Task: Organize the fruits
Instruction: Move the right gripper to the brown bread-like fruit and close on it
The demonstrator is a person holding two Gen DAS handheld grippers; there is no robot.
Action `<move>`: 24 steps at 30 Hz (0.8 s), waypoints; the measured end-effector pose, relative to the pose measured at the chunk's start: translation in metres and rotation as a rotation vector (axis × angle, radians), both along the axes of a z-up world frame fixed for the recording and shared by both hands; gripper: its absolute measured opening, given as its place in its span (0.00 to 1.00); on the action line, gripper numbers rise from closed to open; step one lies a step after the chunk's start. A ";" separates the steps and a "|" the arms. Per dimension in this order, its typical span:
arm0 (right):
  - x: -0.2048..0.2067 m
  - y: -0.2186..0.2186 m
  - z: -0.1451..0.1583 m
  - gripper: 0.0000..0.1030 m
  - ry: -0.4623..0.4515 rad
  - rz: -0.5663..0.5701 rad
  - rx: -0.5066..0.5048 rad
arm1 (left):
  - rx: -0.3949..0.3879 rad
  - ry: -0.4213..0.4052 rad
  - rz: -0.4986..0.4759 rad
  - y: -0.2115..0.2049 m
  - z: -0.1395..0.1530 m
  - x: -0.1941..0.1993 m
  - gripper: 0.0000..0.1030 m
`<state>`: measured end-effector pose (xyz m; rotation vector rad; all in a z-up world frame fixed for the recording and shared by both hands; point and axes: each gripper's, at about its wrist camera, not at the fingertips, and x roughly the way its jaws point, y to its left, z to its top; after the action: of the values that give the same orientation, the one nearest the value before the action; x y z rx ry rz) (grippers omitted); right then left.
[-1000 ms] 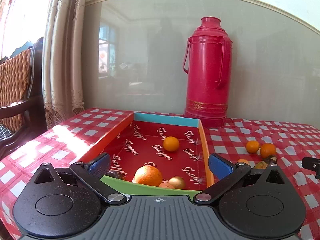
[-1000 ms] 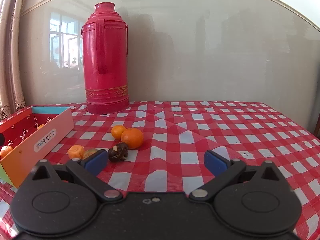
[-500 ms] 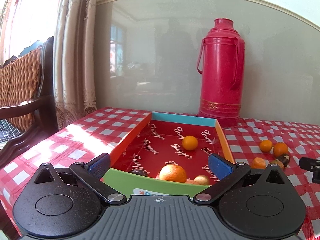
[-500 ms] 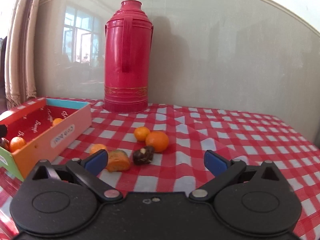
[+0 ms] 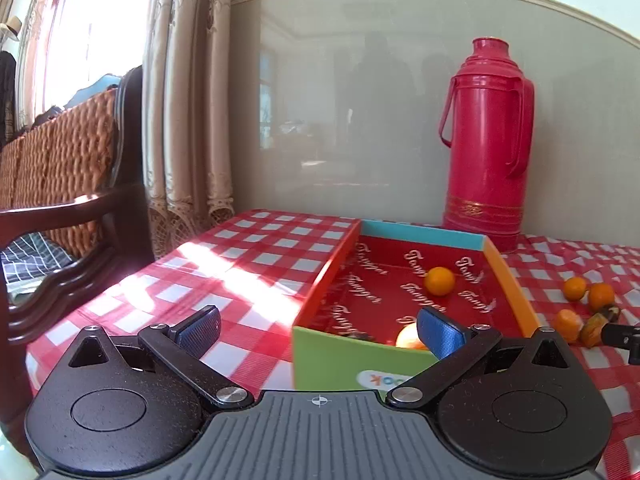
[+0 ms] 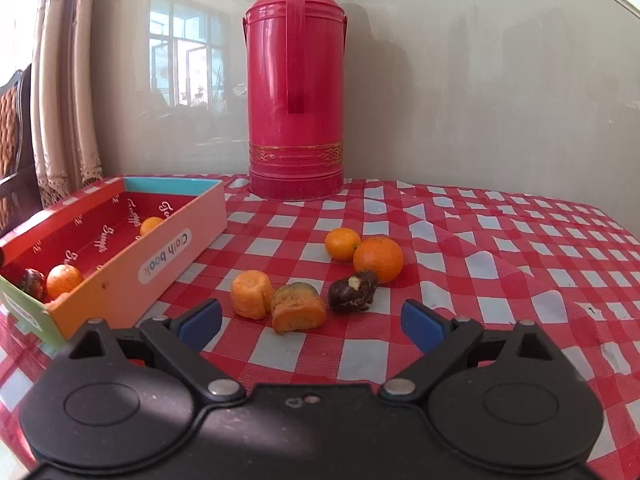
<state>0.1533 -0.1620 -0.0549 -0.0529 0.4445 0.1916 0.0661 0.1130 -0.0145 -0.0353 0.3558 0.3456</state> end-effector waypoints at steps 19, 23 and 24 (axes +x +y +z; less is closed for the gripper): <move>0.032 0.012 -0.008 0.37 0.103 -0.004 -0.008 | 0.043 0.044 0.093 0.025 -0.004 -0.008 1.00; 0.035 0.011 -0.009 0.37 0.111 -0.002 0.013 | 0.049 0.044 0.095 0.027 -0.004 -0.010 1.00; 0.035 0.011 -0.009 0.35 0.113 -0.001 0.017 | 0.049 0.045 0.096 0.027 -0.004 -0.010 1.00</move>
<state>0.1886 -0.1505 -0.0637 -0.0258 0.5552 0.1978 0.0559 0.1401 -0.0185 0.0036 0.3906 0.4501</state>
